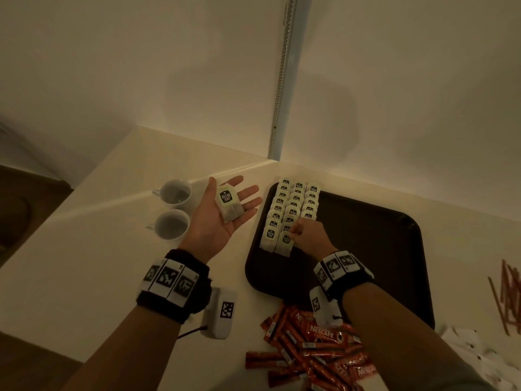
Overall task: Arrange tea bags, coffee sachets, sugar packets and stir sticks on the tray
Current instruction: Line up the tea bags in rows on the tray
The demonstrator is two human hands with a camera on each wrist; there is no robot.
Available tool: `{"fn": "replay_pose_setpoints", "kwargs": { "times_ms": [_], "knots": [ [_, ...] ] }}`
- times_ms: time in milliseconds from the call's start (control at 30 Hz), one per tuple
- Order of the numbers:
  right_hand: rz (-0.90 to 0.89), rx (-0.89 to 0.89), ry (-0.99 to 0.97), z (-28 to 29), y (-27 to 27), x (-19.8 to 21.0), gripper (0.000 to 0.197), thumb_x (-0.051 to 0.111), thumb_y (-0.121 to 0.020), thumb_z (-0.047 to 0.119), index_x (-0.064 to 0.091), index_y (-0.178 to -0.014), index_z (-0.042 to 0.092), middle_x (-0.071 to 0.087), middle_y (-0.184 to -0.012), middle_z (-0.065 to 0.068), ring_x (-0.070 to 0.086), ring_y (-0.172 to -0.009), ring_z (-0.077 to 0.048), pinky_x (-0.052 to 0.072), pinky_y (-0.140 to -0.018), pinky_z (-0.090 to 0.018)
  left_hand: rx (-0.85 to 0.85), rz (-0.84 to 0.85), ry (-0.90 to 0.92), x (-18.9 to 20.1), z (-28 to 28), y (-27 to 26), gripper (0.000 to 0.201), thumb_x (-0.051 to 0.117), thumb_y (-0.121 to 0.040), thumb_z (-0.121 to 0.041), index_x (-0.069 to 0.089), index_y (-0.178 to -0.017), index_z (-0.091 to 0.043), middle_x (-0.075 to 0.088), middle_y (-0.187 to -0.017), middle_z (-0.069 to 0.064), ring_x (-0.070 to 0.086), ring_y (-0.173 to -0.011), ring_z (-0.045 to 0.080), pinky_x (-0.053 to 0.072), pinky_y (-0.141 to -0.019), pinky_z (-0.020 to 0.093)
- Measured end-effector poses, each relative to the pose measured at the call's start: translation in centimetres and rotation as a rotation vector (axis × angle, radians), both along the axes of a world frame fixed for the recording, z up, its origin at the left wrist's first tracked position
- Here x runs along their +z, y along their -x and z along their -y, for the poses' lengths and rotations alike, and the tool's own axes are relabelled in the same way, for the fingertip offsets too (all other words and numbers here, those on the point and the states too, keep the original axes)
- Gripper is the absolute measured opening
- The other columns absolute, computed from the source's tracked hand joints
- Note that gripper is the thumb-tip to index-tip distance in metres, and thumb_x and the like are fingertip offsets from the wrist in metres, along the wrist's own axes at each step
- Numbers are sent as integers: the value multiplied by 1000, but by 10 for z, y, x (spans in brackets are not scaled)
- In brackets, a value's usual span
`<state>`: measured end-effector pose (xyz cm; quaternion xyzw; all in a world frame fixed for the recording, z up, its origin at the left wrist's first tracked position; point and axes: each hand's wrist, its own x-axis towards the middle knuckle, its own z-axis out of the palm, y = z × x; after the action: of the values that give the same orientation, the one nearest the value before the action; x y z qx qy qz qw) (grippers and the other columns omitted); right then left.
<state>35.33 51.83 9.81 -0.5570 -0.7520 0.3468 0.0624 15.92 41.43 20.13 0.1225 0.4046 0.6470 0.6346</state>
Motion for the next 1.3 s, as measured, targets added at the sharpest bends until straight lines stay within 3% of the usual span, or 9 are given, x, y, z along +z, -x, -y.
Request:
{"fn": "replay_pose_setpoints", "kwargs": {
  "times_ms": [200,300,400,500,633,767,1033,1133,1300],
  "knots": [
    [-14,-35,-48,-4,10,6,23,66,-86,22,62,-103,8,63,-103,-7,59,-92,-17,50,-80,-27,-47,2,38,0,-1,2,71,13,-93,-66,51,-128,-16,69,-112,16,68,-100,34,58,-68,34],
    [-362,-29,-210,1,28,48,17,62,-89,26,63,-102,14,59,-102,-6,54,-84,-11,40,-70,-9,-108,-50,68,1,-2,-2,76,10,-90,-70,48,-130,-17,69,-111,19,69,-96,36,58,-64,33],
    [-550,200,-258,10,47,101,15,65,-87,29,66,-100,23,55,-100,-2,52,-90,-8,40,-78,-9,-175,-117,52,5,-4,-8,81,10,-88,-72,48,-134,-17,68,-113,20,68,-97,37,58,-63,32],
    [-466,385,-306,15,60,128,18,69,-82,35,71,-96,24,54,-93,6,51,-94,-10,41,-86,-24,-210,-186,-19,15,-5,-12,76,9,-90,-68,53,-129,-21,72,-108,10,71,-91,28,58,-64,31],
    [-496,428,-365,16,59,163,8,67,-86,22,71,-86,15,61,-77,12,52,-74,3,36,-73,-9,-157,-378,-175,23,-1,-15,41,44,-86,-51,62,-113,-25,71,-109,-2,68,-100,21,56,-70,29],
    [-522,456,-417,18,54,198,7,69,-83,25,72,-87,19,69,-77,9,58,-72,-1,39,-72,-14,-28,-565,-284,24,5,-16,17,65,-76,-21,75,-89,-28,74,-92,-3,69,-87,14,52,-70,23],
    [-487,491,-569,27,52,232,6,69,-83,25,72,-85,21,68,-75,12,57,-71,2,37,-70,-7,-6,-499,-401,35,8,-28,21,74,-77,-17,72,-96,-27,74,-97,-1,69,-89,17,53,-73,23],
    [-437,498,-590,29,50,235,6,68,-83,28,72,-85,24,68,-74,11,55,-71,-1,37,-69,-8,11,-466,-434,38,8,-29,30,67,-77,-28,64,-106,-23,71,-101,-1,67,-95,22,52,-72,26],
    [-443,512,-590,31,50,237,6,68,-84,25,72,-84,20,67,-73,12,54,-69,3,36,-68,-6,113,-549,-434,46,6,-29,11,66,-76,-35,75,-83,-33,72,-81,-5,67,-79,11,50,-70,23]
  ]
}}
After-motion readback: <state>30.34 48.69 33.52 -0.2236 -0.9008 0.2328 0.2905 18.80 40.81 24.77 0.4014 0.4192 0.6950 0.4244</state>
